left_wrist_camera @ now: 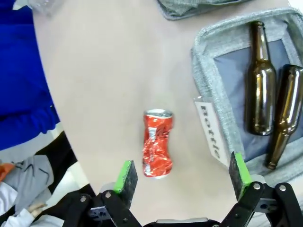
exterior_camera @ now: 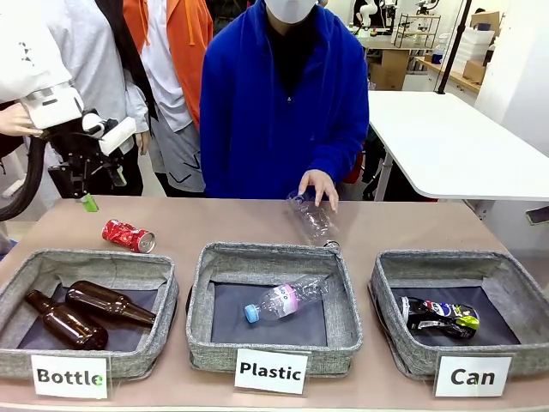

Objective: Sort the can waste into the basket.
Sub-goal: Pick up the can waste from the table and place it in the right Fabric basket.

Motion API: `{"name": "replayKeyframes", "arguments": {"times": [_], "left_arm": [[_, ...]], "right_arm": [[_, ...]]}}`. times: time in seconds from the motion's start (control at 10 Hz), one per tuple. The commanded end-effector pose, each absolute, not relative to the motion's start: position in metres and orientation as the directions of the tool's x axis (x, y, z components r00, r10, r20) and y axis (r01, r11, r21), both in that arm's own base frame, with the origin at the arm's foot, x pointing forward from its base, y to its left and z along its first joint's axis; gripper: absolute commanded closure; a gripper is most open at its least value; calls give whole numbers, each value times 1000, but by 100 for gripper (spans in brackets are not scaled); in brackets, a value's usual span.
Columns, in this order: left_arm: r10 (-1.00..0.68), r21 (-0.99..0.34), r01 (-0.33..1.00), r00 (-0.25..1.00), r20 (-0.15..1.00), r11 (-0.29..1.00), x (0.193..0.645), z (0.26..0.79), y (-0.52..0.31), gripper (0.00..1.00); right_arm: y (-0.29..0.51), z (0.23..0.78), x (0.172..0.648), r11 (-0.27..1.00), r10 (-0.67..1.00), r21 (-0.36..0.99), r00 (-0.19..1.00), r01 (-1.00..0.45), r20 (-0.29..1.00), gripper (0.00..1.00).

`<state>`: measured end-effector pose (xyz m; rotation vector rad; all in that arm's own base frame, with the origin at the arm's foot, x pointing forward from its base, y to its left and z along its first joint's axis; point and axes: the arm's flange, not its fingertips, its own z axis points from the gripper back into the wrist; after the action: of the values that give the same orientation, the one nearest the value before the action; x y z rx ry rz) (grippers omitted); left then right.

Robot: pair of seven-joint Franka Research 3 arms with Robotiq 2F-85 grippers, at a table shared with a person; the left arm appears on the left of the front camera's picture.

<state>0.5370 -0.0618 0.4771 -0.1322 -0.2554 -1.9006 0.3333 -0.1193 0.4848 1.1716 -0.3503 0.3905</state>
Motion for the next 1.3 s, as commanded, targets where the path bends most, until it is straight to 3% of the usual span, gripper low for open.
{"name": "replayKeyframes", "arguments": {"times": [0.0, 0.2, 0.5, 0.6, 1.2], "left_arm": [[-858, 223, 874, -475, 196, -433, 562, 455, -52, 0], [-822, 215, 825, -555, 125, -524, 582, 424, -57, 0], [-825, 183, 822, -560, 81, -540, 605, 391, -58, 0], [-799, 151, 806, -590, 116, -573, 613, 375, -62, 0], [-855, -19, 856, -514, 72, -517, 639, 314, -77, 0]], "right_arm": [[-122, 486, 332, 332, 132, 805, 869, -493, 478, 0], [-122, 486, 332, 332, 132, 805, 869, -493, 478, 0], [-122, 486, 332, 332, 132, 805, 869, -493, 478, 0], [-122, 486, 332, 332, 132, 805, 869, -493, 478, 0], [-122, 486, 332, 332, 132, 805, 869, -493, 478, 0]]}}
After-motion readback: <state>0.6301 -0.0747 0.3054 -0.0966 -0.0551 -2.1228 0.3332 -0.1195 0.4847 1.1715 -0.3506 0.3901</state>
